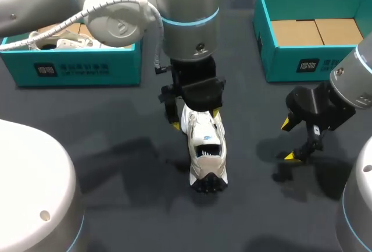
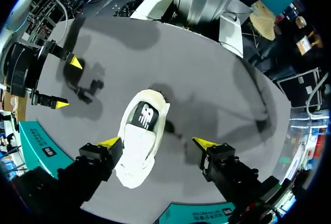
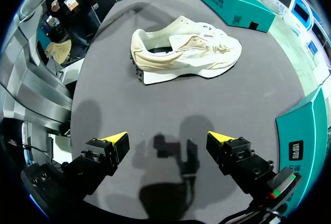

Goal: Take the shoe out of the shoebox, open the shoe tongue, remove and reinsert the insole, then place the shoe into the shoebox

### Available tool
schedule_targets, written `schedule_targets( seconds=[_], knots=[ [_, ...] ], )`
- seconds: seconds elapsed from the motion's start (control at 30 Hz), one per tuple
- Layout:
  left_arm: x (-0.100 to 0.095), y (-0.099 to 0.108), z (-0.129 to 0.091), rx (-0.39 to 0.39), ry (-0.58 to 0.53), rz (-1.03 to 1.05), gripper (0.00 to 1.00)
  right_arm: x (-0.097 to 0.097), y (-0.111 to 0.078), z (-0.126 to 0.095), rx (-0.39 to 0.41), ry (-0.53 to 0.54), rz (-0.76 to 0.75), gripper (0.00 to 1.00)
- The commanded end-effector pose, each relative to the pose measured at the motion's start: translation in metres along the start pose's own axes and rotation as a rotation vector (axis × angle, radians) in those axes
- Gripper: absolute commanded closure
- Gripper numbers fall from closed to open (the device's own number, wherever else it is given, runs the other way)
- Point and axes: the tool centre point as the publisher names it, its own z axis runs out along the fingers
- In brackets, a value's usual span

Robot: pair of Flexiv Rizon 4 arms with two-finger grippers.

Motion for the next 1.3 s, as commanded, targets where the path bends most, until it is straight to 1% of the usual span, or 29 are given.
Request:
schedule_targets(
  seconds=[0.03, 0.27, 0.33, 0.37, 0.43, 0.5, 0.53, 0.57, 0.6, 0.97, 1.0, 1.03, 1.07, 1.13, 1.2, 1.27, 1.3],
  knots=[
    [0.004, -0.002, -0.002, -0.013, -0.004, 0.000, 0.00, 0.002, 0.000, -0.001, 0.001, -0.003, 0.000, 0.00],
    [0.004, -0.002, -0.002, -0.013, -0.004, 0.000, 0.00, 0.002, 0.000, -0.001, 0.001, -0.003, 0.000, 0.00],
    [0.009, -0.008, 0.004, 0.005, -0.012, -0.096, 0.00, 0.002, 0.000, -0.001, 0.001, -0.003, 0.000, 0.00],
    [0.012, -0.011, 0.006, 0.033, 0.003, -0.131, 0.00, 0.002, 0.000, -0.001, 0.001, -0.003, 0.000, 0.00],
    [0.018, -0.021, 0.008, 0.038, 0.028, -0.235, 0.00, 0.002, 0.000, -0.001, 0.001, -0.003, 0.000, 0.00],
    [0.024, -0.029, 0.007, 0.058, 0.069, -0.399, 0.00, 0.002, 0.000, -0.001, 0.001, -0.003, 0.000, 0.00],
    [0.026, -0.033, 0.006, 0.038, 0.080, -0.522, 0.00, 0.002, 0.000, -0.001, 0.001, -0.003, 0.000, 0.00],
    [0.028, -0.038, 0.005, 0.002, 0.077, -0.646, 0.00, 0.002, 0.000, -0.001, 0.001, -0.003, 0.000, 0.00],
    [0.032, -0.044, 0.004, -0.042, 0.068, -0.724, 0.00, 0.002, 0.000, -0.001, 0.001, -0.003, 0.000, 0.00],
    [0.032, -0.044, 0.004, -0.042, 0.068, -0.724, 0.00, 0.002, 0.000, -0.001, 0.001, -0.003, 0.000, 0.00],
    [0.027, -0.046, 0.009, 0.011, 0.095, -0.823, 0.00, 0.002, 0.000, -0.001, 0.001, -0.003, 0.000, 0.00],
    [0.023, -0.045, 0.012, 0.061, 0.123, -0.875, 0.00, 0.002, 0.000, -0.001, 0.001, -0.003, 0.000, 0.00],
    [0.021, -0.045, 0.014, 0.094, 0.158, -0.918, 0.00, 0.002, 0.000, -0.001, 0.001, -0.003, 0.000, 0.00],
    [0.017, -0.046, 0.020, 0.113, 0.183, -0.987, 0.00, 0.002, 0.000, -0.001, 0.001, -0.003, 0.000, 0.00],
    [0.015, -0.049, 0.024, 0.140, 0.189, -0.996, 0.00, 0.002, 0.000, -0.001, 0.001, -0.003, 0.000, 0.00],
    [0.014, -0.051, 0.029, 0.128, 0.166, -1.050, 0.00, 0.002, 0.000, -0.001, 0.001, -0.003, 0.000, 0.00],
    [0.014, -0.053, 0.031, 0.134, 0.158, -1.045, 0.00, 0.002, 0.000, -0.001, 0.001, -0.003, 0.000, 0.00]
  ],
)
